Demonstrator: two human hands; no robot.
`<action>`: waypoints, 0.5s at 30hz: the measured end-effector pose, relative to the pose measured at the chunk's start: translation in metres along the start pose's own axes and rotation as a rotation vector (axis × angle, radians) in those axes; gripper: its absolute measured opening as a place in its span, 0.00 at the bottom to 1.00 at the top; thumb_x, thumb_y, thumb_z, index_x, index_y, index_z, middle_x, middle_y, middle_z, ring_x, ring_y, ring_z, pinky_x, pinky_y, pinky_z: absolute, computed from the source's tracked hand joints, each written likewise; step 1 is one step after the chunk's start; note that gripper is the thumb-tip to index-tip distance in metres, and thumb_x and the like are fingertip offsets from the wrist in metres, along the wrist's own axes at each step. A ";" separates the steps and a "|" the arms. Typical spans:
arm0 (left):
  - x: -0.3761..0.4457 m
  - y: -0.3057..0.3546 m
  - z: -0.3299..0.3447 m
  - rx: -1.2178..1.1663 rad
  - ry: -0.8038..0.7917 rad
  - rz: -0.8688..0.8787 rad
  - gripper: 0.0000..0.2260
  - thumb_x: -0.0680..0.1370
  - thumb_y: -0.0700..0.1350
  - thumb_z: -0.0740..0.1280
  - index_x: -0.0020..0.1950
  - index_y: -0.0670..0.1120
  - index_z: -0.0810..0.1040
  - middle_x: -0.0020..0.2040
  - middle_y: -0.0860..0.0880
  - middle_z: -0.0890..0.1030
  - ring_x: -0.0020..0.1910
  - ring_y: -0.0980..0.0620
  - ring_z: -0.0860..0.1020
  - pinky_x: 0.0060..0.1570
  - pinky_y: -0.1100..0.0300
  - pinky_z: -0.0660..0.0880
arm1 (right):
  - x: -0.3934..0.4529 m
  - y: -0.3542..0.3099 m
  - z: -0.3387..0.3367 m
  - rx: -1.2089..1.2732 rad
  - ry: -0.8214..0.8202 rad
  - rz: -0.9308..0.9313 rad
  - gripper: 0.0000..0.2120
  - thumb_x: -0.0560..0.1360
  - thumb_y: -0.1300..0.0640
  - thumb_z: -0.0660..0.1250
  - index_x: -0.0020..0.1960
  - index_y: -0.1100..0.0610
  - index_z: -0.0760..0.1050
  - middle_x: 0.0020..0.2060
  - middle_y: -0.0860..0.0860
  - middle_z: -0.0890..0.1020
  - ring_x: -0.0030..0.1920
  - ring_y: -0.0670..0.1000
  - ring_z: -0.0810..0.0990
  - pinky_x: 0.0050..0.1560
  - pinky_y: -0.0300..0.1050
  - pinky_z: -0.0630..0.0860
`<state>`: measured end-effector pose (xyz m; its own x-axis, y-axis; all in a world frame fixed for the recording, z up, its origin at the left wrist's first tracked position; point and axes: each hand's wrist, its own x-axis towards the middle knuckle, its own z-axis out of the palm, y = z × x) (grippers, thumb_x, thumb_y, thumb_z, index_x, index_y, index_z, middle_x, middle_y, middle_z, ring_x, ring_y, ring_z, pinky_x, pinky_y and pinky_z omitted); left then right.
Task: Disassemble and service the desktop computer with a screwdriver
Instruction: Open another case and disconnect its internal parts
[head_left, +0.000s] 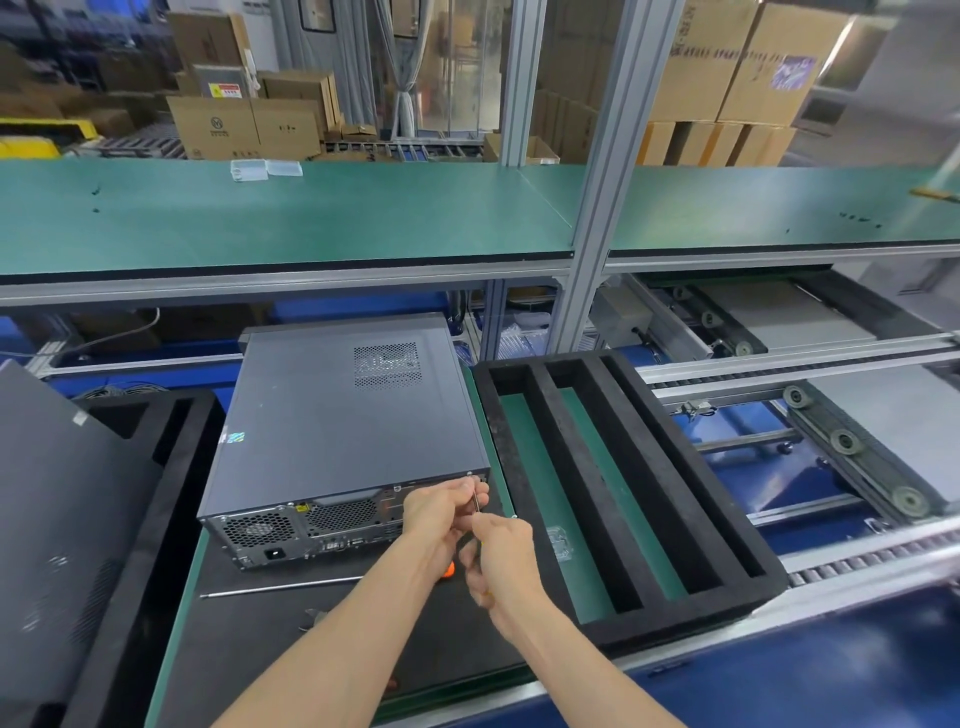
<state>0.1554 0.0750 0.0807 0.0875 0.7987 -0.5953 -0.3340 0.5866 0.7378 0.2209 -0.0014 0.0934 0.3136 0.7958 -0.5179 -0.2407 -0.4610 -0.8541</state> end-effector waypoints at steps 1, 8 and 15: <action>0.000 -0.001 0.000 0.001 0.001 -0.004 0.06 0.79 0.31 0.66 0.49 0.34 0.83 0.42 0.41 0.86 0.36 0.50 0.84 0.35 0.58 0.79 | -0.001 -0.001 0.001 -0.182 0.066 -0.081 0.13 0.79 0.60 0.60 0.37 0.58 0.74 0.29 0.54 0.73 0.24 0.50 0.64 0.24 0.40 0.58; -0.005 0.004 0.009 -0.039 0.024 -0.051 0.08 0.80 0.31 0.64 0.45 0.34 0.82 0.38 0.41 0.84 0.29 0.51 0.80 0.30 0.59 0.76 | -0.007 0.004 0.003 -0.427 0.256 -0.210 0.12 0.79 0.52 0.63 0.37 0.53 0.76 0.31 0.47 0.76 0.37 0.51 0.71 0.36 0.47 0.67; -0.008 0.008 0.011 -0.024 0.050 -0.082 0.09 0.80 0.31 0.63 0.46 0.35 0.82 0.36 0.43 0.84 0.33 0.49 0.79 0.32 0.57 0.74 | 0.000 0.003 -0.004 0.051 0.222 0.019 0.10 0.78 0.62 0.66 0.41 0.62 0.83 0.28 0.54 0.80 0.29 0.49 0.74 0.33 0.44 0.70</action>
<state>0.1628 0.0750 0.0943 0.0687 0.7404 -0.6687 -0.3500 0.6456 0.6788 0.2239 -0.0048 0.0905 0.5020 0.6787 -0.5360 -0.2929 -0.4497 -0.8438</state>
